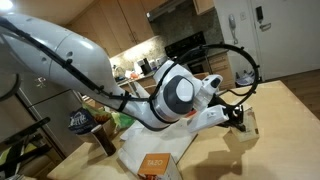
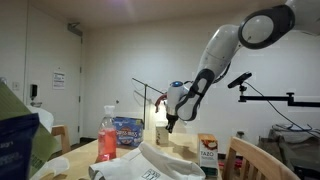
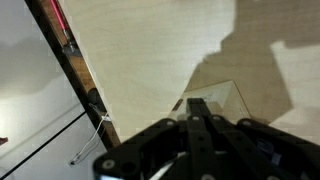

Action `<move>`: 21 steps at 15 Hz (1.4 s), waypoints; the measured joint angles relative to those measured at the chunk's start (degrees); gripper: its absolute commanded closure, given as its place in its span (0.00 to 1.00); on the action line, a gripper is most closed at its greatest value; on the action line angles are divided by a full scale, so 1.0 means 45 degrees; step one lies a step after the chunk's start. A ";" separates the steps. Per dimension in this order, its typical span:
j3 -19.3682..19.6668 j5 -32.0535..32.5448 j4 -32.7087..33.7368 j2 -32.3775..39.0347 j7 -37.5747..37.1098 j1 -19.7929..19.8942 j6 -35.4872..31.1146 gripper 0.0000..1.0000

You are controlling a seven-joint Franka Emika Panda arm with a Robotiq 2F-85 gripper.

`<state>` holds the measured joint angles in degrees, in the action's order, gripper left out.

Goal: Move the blue box forward then move the beige box forward then move the white box forward then move the white bag to the right and put it upright

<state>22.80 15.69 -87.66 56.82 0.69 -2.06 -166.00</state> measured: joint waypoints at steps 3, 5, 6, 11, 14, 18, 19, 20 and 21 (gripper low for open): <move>-0.0195 0.0001 0.1106 0.0532 0.0001 0.0001 0.0241 1.00; -0.0353 0.0002 0.1830 0.0887 0.0001 -0.0010 0.0317 1.00; -0.0390 0.0002 0.2191 0.1077 0.0001 -0.0020 0.0324 1.00; -0.0490 0.0002 0.3889 0.2010 0.0001 0.0027 0.0459 1.00; -0.0489 0.0002 0.4895 0.2626 0.0001 0.0123 0.0637 1.00; -0.0482 0.0002 0.6240 0.3477 0.0000 0.0368 0.0690 1.00; -0.0469 0.0002 0.6584 0.3686 -0.0004 0.0433 0.0691 1.00; -0.0450 0.0002 0.6934 0.3895 -0.0036 0.0507 0.0690 1.00; -0.0409 0.0002 0.7288 0.4107 -0.0142 0.0575 0.0690 1.00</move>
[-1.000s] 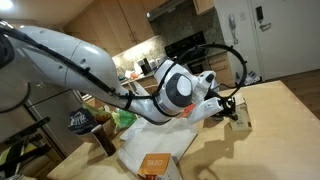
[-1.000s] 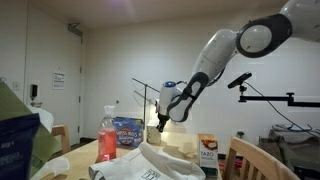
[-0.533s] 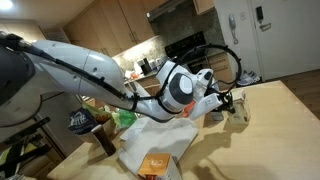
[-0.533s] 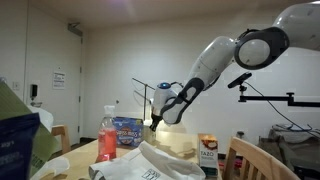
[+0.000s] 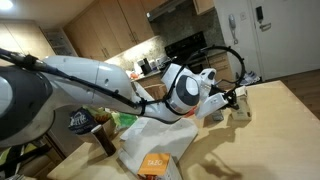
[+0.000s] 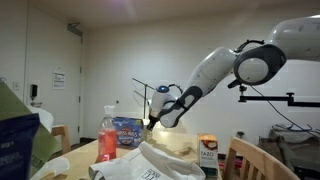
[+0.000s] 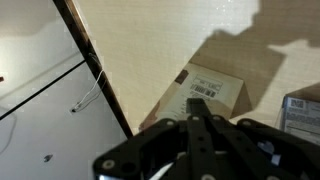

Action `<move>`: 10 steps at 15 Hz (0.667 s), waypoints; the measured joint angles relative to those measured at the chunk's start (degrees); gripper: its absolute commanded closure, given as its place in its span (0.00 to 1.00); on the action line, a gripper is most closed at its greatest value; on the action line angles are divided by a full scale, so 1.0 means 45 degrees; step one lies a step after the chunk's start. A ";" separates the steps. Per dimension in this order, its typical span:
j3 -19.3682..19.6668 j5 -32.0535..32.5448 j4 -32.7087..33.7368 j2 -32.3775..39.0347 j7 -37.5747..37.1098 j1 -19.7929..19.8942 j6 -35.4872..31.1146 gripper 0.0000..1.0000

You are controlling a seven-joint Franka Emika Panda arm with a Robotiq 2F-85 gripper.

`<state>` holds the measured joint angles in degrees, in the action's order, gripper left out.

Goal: Move the blue box forward then move the beige box forward then move the white box forward then move the white bag to the right and put it upright

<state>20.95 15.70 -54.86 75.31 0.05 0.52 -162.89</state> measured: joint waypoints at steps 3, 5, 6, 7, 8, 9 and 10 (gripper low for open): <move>0.0362 0.0000 0.1048 0.0637 -0.0584 0.0106 0.0000 1.00; 0.0765 0.0001 0.1753 0.1073 -0.1110 0.0109 0.0000 1.00; 0.0949 0.0001 0.2092 0.1284 -0.1340 0.0110 0.0001 1.00; 0.1101 0.0001 0.2404 0.1478 -0.1528 0.0115 0.0016 1.00; 0.1246 0.0000 0.2670 0.1654 -0.1653 0.0108 0.0036 1.00; 0.1339 0.0000 0.2859 0.1783 -0.1687 0.0100 0.0087 1.00; 0.1354 0.0000 0.2980 0.1863 -0.1688 0.0099 0.0170 1.00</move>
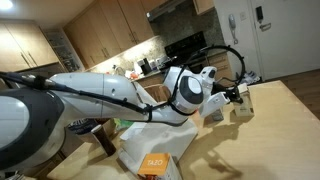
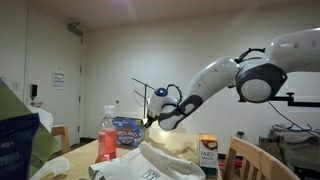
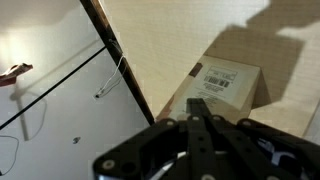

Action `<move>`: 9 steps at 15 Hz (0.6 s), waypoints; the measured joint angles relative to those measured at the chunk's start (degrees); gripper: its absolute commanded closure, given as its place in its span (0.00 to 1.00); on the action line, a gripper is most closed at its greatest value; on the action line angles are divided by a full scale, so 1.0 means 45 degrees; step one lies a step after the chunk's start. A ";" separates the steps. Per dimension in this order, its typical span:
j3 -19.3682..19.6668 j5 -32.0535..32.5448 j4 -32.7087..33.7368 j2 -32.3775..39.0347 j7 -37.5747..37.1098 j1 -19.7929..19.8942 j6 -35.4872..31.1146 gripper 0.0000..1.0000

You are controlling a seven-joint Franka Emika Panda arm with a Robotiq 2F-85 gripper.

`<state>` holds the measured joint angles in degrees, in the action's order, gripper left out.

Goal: Move the blue box forward then move the beige box forward then move the white box forward then move the white bag to the right and put it upright

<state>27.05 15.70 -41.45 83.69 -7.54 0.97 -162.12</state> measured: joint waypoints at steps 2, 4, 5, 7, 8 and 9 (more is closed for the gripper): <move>-0.0082 0.0000 0.0071 0.0033 0.0094 -0.0021 0.0315 1.00; -0.0541 -0.0008 0.0066 -0.0030 0.0490 0.0027 0.0795 1.00; -0.0924 -0.0010 0.0045 -0.0108 0.0907 0.0088 0.1005 1.00; -0.1764 -0.0030 -0.0066 -0.0355 0.1852 0.0272 0.1207 1.00; -0.1988 -0.0030 -0.0165 -0.0502 0.2136 0.0329 0.1218 1.00; -0.2107 -0.0029 -0.0316 -0.0680 0.2335 0.0356 0.1218 1.00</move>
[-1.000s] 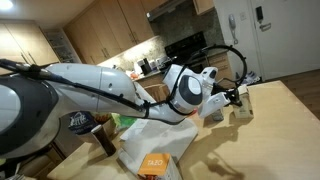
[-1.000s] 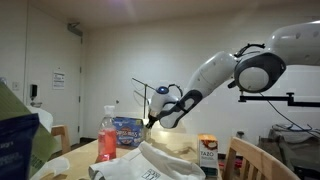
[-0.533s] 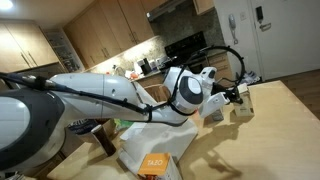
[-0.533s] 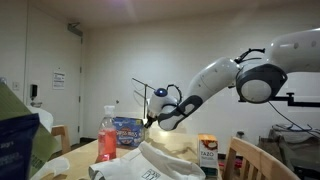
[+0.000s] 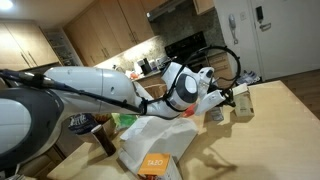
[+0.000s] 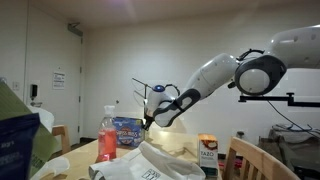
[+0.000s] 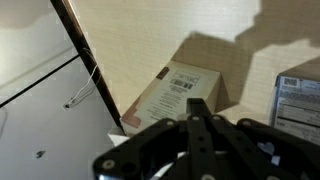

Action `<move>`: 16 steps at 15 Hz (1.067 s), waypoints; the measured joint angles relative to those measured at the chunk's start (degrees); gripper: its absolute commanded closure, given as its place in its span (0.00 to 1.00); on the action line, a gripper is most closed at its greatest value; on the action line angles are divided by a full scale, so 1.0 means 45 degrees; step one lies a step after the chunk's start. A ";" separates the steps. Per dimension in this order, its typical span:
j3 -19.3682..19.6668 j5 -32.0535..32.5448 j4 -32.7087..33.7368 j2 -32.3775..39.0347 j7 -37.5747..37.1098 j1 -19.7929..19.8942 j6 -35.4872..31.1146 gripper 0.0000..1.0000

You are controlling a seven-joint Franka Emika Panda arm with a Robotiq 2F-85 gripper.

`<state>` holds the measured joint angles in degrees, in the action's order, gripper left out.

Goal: Move the blue box forward then move the beige box forward then move the white box forward then move the white bag to the right and put it upright

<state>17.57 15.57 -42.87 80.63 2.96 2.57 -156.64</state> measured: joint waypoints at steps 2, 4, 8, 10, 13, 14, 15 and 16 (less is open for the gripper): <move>-0.0025 0.0021 -0.0427 -0.0427 0.0137 -0.0004 -0.0001 1.00; 0.0032 0.0095 -0.0983 -0.0919 0.0308 -0.0042 -0.0002 1.00; -0.0250 0.0227 -0.2734 -0.2116 0.1341 -0.0080 0.0002 1.00; -0.0715 0.0230 -0.3829 -0.2756 0.2370 -0.0006 0.0002 1.00; -0.1315 0.0418 -0.5393 -0.3732 0.3606 0.0107 -0.0007 1.00; -0.1503 0.0524 -0.5913 -0.4081 0.3951 0.0168 -0.0027 1.00; -0.1681 0.0615 -0.6436 -0.4440 0.4291 0.0226 -0.0072 1.00; -0.1871 0.0753 -0.6964 -0.4804 0.4609 0.0305 -0.0150 1.00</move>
<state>9.15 18.96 -74.21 59.01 23.71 3.95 -157.32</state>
